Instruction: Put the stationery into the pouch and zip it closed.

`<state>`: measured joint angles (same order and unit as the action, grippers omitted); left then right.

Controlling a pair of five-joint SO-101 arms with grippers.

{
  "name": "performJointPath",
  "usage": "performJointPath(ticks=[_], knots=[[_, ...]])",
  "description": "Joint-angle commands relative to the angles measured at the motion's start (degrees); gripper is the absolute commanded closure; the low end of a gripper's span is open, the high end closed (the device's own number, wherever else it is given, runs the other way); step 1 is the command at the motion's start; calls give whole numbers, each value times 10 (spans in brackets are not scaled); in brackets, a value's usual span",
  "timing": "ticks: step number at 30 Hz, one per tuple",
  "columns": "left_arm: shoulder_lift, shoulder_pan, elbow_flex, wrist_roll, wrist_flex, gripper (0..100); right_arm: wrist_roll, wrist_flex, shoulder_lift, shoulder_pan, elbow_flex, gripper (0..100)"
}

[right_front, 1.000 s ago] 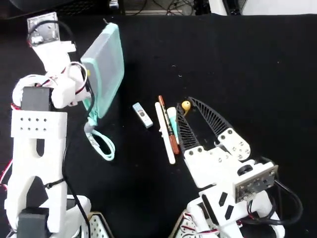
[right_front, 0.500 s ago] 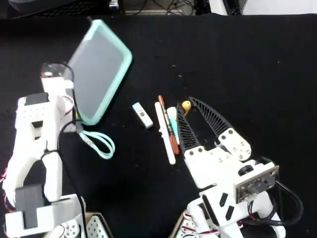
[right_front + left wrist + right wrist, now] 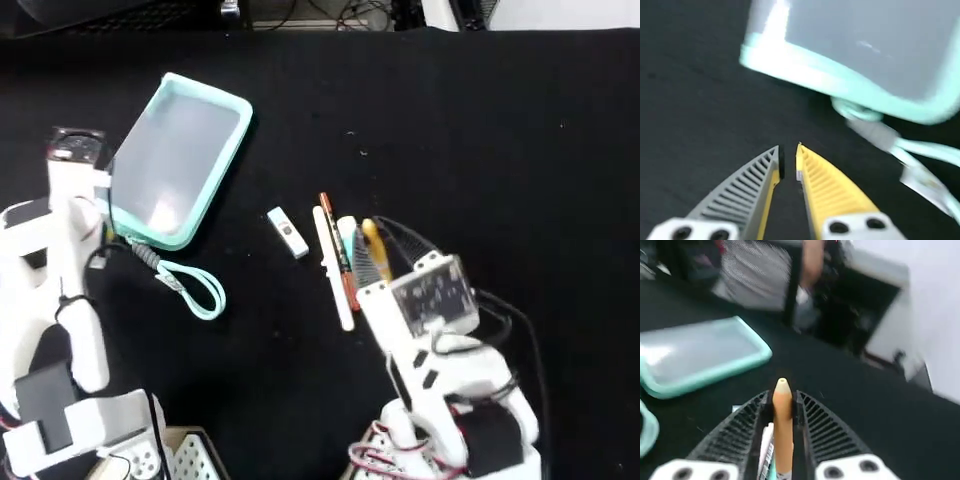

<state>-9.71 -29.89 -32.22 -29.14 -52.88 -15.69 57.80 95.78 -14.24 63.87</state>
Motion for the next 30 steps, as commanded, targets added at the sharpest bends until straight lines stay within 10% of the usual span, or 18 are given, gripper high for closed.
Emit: performJointPath(ticks=[1,30], knots=[[-3,-39,-14,-47,122,884,-20,-18,2,73,28,986],[220,-36,-167,-97,716,793,-80,-54,-3,187,204,986]])
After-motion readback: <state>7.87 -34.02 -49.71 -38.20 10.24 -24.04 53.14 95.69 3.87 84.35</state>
